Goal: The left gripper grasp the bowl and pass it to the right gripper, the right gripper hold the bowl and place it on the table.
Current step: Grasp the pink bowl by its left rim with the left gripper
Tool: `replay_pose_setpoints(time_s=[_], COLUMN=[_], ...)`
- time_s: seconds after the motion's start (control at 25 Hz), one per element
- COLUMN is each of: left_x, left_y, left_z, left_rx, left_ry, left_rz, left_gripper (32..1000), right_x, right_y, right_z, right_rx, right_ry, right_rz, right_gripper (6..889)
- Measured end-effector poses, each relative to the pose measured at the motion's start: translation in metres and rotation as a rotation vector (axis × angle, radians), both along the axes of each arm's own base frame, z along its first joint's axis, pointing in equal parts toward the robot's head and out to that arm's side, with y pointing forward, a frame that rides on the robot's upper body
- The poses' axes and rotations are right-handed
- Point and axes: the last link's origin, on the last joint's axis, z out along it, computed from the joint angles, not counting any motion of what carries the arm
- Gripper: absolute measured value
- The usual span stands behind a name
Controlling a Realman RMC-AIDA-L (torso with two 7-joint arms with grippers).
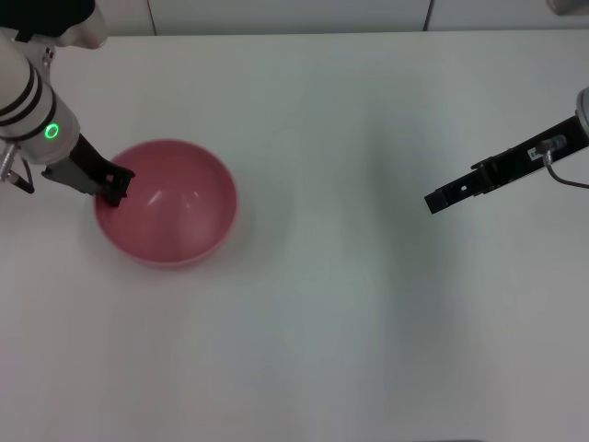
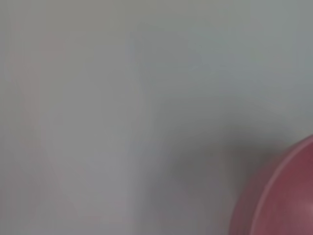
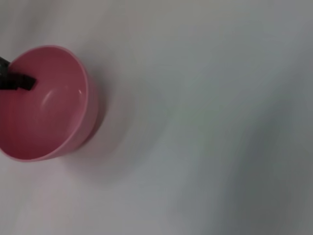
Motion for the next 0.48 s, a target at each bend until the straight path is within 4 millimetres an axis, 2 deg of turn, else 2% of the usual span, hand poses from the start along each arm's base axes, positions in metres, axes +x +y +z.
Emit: replay_pose_setpoints(time_s=[0.28,0.48], left_x=[0.011,0.020], left_y=[-0.005,-0.008], left_z=[0.001,0.001], left_rx=[-0.031,-0.048], left_ry=[-0.012,-0.025], left_rz=[0.003,0.000], left_gripper=[37,41], right_x=[0.002,0.003], right_y=[-0.001,-0.001], right_z=[0.000,0.000], right_rx=[0.000,0.000], right_ry=[0.000,-0.001], right_rz=[-0.004,-0.006], right_gripper=[869,868])
